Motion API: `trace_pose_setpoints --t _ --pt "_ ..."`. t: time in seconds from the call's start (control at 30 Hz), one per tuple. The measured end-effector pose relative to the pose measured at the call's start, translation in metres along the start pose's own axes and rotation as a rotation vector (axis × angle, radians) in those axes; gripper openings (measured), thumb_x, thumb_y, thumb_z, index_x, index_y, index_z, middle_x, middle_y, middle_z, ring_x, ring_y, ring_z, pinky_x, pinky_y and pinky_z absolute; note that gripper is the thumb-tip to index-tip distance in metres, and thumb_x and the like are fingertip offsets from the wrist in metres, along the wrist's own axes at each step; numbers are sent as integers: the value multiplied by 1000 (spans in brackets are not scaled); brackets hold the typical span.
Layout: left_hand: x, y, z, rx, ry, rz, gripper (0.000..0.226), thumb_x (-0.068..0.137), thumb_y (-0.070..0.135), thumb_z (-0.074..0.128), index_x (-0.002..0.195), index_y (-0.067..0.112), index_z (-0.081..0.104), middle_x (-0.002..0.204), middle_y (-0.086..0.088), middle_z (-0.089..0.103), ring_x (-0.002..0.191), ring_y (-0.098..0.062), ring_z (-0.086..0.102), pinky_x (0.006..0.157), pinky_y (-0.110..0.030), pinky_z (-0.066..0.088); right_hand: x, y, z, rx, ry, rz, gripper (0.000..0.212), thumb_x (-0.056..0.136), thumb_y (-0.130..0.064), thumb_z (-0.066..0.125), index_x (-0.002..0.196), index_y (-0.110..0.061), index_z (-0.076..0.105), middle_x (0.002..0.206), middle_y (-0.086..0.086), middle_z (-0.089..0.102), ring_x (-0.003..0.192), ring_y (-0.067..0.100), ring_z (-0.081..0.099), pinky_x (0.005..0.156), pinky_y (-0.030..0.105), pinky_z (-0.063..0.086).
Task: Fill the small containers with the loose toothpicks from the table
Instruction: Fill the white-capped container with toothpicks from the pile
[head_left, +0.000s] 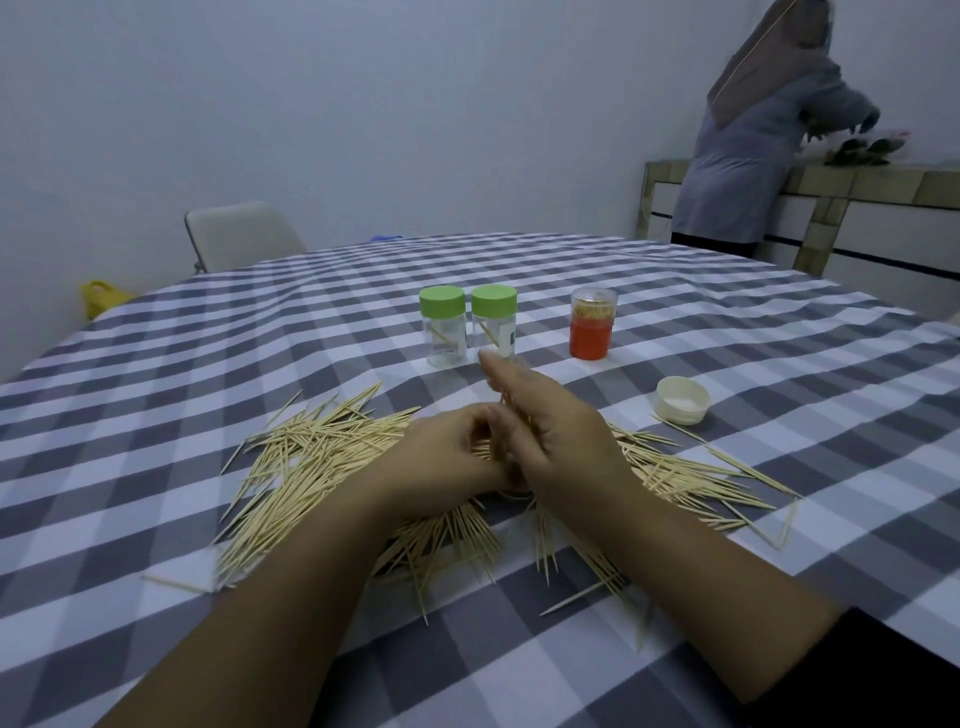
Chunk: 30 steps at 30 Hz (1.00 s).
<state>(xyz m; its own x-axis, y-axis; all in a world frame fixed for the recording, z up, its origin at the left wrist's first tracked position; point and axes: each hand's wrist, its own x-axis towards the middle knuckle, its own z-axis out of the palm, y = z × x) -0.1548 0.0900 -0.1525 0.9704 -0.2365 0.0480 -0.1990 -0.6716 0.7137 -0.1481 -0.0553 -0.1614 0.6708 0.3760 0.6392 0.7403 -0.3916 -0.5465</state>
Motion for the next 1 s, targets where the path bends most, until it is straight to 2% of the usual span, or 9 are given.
trace_pose_setpoints --t 0.13,0.27,0.33,0.43,0.6,0.7,0.83,0.93,1.0 --pt "1 2 2 86 36 -5 41 58 41 58 96 26 63 91 4 68 90 -14 62 85 -40 52 0 3 10 -142 136 -207 39 90 -16 46 126 -7 59 126 7 62 118 16 53 105 25 35" --pt "0 0 3 66 46 -21 37 60 43 63 96 35 60 98 14 68 99 -9 60 95 -40 46 2 11 6 -310 90 -107 45 91 -32 37 122 -12 63 118 3 67 115 13 55 107 37 30" --pt "0 0 3 71 68 -11 43 60 47 63 101 35 61 99 15 68 101 -7 59 100 -41 41 1 13 2 -323 14 -17 55 91 -46 28 127 -18 60 127 -4 62 128 12 46 107 34 19" --pt "1 1 2 101 84 -10 56 61 48 58 114 33 59 105 13 67 106 -10 58 104 -43 37 0 13 1 -314 -47 -24 61 89 -53 23 130 -21 57 134 -9 56 135 5 33 106 27 10" --pt "0 -2 3 58 85 9 52 57 59 58 105 39 61 98 18 68 101 -4 59 103 -44 38 0 16 -4 -374 -1 -13 52 88 -52 31 117 -26 67 130 -6 59 132 13 39 103 34 17" --pt "1 -4 1 50 68 6 48 57 66 65 99 42 62 93 20 68 99 -3 60 101 -45 39 1 15 -10 -262 -10 114 43 90 -49 40 116 -28 67 126 -9 59 125 10 44 106 38 24" --pt "1 -5 -3 51 39 -9 48 56 64 72 100 47 62 99 23 68 104 -4 59 102 -43 40 2 13 -17 202 18 343 23 95 -27 54 114 -37 63 124 -10 58 117 6 51 103 40 42" --pt "-1 -3 -4 88 28 8 46 57 64 69 100 48 61 97 25 67 104 -2 58 103 -43 38 2 13 -17 244 -62 287 32 97 -30 50 127 -40 53 138 -11 48 129 2 39 111 40 33" --pt "-2 -1 -3 107 35 26 39 60 62 66 97 51 59 96 24 67 104 -2 57 104 -45 36 1 12 -13 139 -140 205 43 98 -39 42 140 -43 36 149 -16 34 138 -1 25 115 45 25"
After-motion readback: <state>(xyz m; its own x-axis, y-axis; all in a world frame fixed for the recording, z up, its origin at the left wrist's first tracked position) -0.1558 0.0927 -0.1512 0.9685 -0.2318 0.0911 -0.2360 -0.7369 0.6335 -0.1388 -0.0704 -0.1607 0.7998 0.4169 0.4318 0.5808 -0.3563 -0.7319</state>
